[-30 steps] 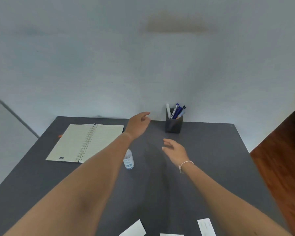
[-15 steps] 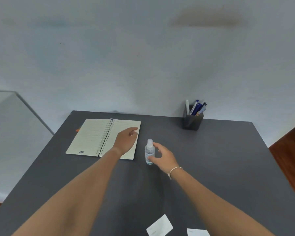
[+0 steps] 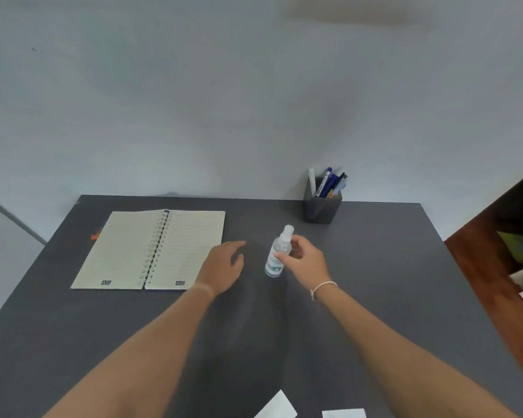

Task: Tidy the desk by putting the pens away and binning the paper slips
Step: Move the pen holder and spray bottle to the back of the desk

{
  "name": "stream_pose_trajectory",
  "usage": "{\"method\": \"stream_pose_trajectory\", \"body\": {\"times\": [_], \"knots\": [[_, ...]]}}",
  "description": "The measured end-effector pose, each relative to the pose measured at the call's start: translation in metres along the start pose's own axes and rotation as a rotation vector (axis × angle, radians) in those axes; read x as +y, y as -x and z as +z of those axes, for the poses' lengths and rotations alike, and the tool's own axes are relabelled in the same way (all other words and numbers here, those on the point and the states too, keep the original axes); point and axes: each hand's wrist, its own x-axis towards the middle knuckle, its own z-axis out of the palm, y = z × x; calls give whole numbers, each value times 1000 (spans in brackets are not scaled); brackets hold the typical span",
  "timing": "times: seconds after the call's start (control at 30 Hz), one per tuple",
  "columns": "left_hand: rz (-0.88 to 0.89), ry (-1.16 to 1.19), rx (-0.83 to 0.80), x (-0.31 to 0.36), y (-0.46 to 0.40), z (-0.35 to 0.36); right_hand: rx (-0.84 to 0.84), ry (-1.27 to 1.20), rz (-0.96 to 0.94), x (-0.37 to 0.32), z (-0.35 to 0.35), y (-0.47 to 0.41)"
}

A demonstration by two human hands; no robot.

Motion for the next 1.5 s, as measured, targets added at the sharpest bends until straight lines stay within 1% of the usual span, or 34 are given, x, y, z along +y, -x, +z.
{"method": "stream_pose_trajectory", "body": {"times": [0.23,0.47,0.6,0.77,1.03,1.2,1.5], "knots": [[129,-140,-63,30,-17,50,138,41,25,-2,-79,-31],[237,-299,-143,44,-22,105,208,73,40,13,-135,-70],[244,-337,-159,47,-25,121,224,89,39,19,-154,-95],[215,-351,-130,45,-27,133,231,98,18,26,-167,-126],[214,-399,-111,43,-29,138,190,94,-3,37,-165,-160],[222,-390,-91,44,-28,138,175,63,-16,41,-164,-170],[214,-404,-78,43,-29,139,119,144,-72,44,-168,-171]]}}
